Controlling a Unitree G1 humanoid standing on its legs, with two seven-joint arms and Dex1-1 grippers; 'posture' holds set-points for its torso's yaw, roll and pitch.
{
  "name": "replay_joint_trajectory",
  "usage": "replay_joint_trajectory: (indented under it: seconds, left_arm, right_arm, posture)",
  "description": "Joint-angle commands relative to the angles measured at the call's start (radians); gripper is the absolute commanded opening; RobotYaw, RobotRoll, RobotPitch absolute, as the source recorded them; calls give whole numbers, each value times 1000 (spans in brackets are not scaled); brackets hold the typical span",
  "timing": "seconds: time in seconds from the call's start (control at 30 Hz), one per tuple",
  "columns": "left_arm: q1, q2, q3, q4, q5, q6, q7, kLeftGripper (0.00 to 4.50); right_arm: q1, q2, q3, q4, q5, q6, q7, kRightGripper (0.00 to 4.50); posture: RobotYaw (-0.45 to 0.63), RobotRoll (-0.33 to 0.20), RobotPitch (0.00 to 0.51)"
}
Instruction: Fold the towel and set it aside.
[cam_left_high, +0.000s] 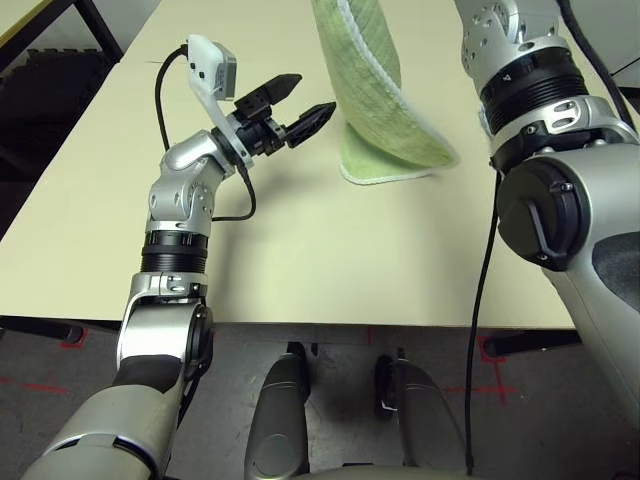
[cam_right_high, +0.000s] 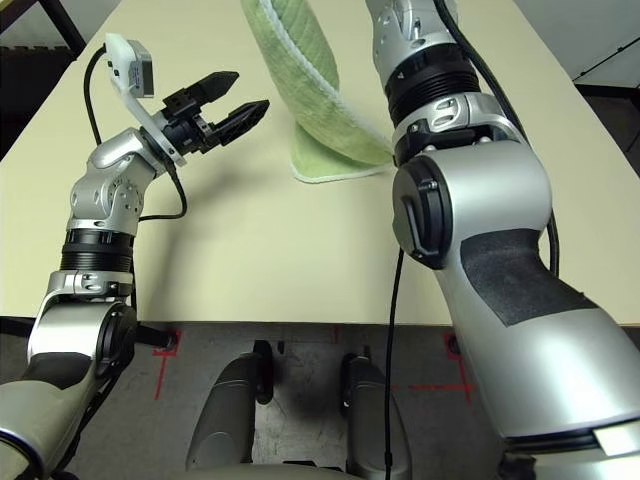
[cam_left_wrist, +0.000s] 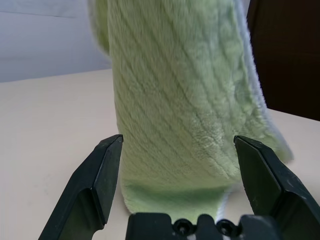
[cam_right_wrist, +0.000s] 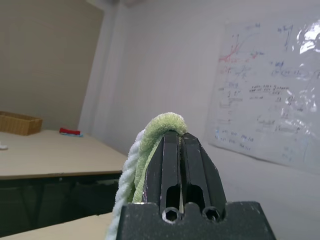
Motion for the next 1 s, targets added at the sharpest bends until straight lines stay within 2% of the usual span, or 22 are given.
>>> replay_joint_trajectory:
  seconds: [0.03, 0.3, 0.43, 0.6, 0.73, 0.9, 1.0]
  left_arm:
    - [-2, -9, 19, -25, -29, 42, 42, 4500]
    - [-107, -65, 82, -100, -140, 237, 214, 4500]
    - [-122, -64, 61, -140, -141, 312, 259, 4500]
    - [-116, -61, -14, -109, -48, 306, 303, 4500]
    - [-101, -51, -53, -36, 41, 239, 336, 4500]
    - [-113, -59, -74, 58, 115, 191, 382, 4500]
    - [-115, -39, -74, 103, 141, 166, 378, 4500]
  right_arm:
    - [41, -19, 37, 31, -47, 31, 18, 26]
    - [87, 4, 60, 22, -69, 84, -8, 26]
    - [89, 8, 55, 26, -72, 85, -29, 26]
    - [58, 5, 32, 16, -49, 85, -29, 26]
    - [16, -33, 9, 12, -34, 85, -32, 26]
    - [-11, -75, -4, 13, -27, 83, -30, 26]
    - [-16, -107, -8, 14, -31, 77, -36, 26]
  posture:
    - [47, 0, 197]
    - [58, 0, 195]
    - [63, 0, 194]
    - [63, 0, 191]
    - [48, 0, 189]
    - [38, 0, 189]
    - [25, 0, 189]
